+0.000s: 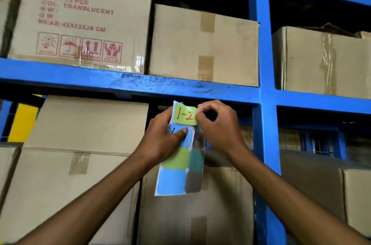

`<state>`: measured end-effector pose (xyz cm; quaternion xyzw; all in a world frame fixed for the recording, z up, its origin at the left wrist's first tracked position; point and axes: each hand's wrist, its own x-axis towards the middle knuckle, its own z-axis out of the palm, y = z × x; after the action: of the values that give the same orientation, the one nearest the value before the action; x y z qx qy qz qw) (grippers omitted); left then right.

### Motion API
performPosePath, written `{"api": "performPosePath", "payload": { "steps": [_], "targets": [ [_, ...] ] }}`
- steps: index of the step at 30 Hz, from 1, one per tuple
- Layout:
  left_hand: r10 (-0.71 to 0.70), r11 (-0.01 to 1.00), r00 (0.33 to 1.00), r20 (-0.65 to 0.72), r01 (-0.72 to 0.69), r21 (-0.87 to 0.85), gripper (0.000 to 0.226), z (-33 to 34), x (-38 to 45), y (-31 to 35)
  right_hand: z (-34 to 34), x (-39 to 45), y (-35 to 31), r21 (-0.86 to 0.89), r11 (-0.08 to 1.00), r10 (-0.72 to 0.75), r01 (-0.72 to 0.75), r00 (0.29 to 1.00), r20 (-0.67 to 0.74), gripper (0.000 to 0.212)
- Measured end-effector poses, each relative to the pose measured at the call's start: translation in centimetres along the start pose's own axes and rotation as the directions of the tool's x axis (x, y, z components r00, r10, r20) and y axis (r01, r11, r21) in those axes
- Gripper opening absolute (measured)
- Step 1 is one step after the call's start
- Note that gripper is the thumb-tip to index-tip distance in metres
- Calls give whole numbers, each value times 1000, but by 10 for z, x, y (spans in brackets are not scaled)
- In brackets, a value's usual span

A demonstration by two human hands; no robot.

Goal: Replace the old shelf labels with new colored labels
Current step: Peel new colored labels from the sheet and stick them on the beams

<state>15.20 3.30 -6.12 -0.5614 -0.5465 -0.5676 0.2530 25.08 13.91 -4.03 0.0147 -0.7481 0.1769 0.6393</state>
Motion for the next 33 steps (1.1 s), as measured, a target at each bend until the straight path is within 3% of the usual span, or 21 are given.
{"api": "performPosePath", "payload": {
  "steps": [5, 8, 13, 25, 33],
  "targets": [
    [-1, 965, 999, -33, 9, 262, 83, -7, 20, -14, -2, 33, 8, 82, 996, 9, -18, 994, 109, 8],
    [9, 905, 1000, -19, 0, 426, 93, -19, 26, -23, 1, 51, 13, 125, 992, -18, 1, 991, 131, 9],
    [10, 868, 999, -35, 9, 497, 95, -42, 33, -36, 9, 73, 21, 147, 989, -22, 5, 993, 114, 10],
    [45, 746, 971, 236, -190, 638, 99, -67, 63, -46, 40, 109, 16, -110, 990, -78, 91, 990, 120, 14],
    [-94, 672, 954, 283, -149, 725, 99, -65, 74, -47, 60, 113, 6, -172, 981, -74, 90, 992, 99, 12]
  ]
}}
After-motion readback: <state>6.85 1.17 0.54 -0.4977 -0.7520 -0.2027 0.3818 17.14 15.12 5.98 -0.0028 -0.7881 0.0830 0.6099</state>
